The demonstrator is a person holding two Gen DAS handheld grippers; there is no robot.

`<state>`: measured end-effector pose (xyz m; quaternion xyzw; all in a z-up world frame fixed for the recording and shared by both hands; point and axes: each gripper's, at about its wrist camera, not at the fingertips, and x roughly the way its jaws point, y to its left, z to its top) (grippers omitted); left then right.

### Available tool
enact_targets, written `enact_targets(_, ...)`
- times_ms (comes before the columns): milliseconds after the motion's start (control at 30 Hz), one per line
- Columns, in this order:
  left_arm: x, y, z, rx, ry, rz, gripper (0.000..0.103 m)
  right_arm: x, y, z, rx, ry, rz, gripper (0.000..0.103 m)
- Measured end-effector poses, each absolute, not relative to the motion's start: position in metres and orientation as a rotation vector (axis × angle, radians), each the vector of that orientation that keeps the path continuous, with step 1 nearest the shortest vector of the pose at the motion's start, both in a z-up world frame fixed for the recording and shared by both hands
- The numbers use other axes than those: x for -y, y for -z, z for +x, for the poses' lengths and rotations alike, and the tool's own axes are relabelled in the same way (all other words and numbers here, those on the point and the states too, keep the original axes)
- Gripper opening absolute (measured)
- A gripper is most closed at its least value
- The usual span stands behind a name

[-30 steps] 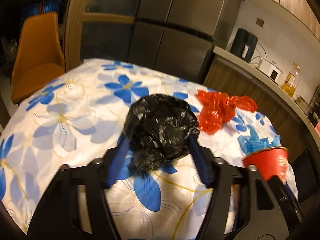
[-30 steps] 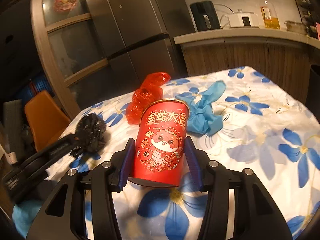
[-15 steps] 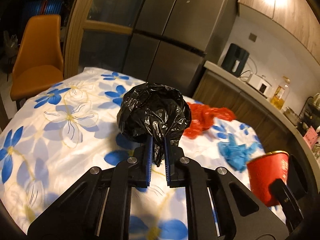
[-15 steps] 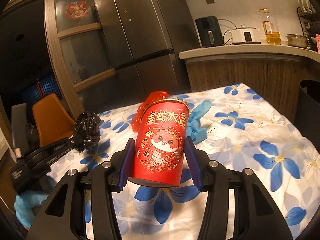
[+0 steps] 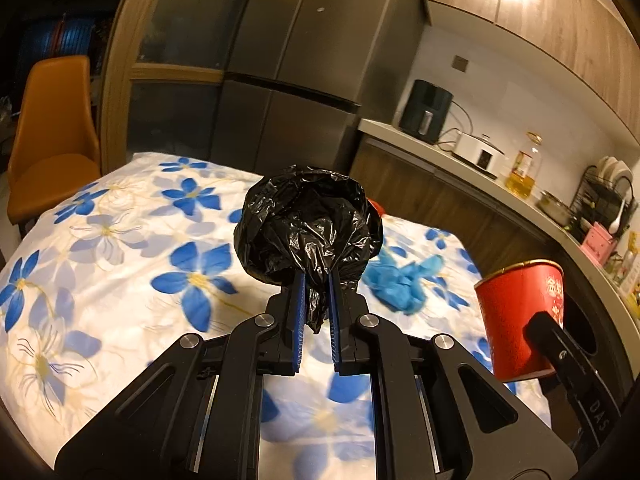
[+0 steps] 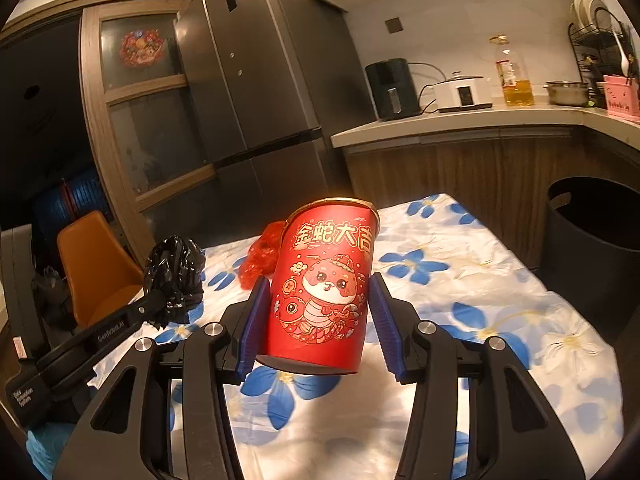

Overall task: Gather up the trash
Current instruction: 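Grasp the small black bag with the left tool while the right tool grasps the red cup, then carry the black bag and red cup with both tools over the bin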

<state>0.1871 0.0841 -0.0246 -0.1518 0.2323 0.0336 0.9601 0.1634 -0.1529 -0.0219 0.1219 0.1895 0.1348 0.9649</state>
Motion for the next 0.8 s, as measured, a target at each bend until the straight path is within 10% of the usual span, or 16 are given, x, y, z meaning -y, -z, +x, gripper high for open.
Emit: enact_targets(800,0.006,0.005,0.189,-0.452,0.085,-0.233,0.010,0.229,0.005,0.138,-0.309,-0.115,0.276,0.049)
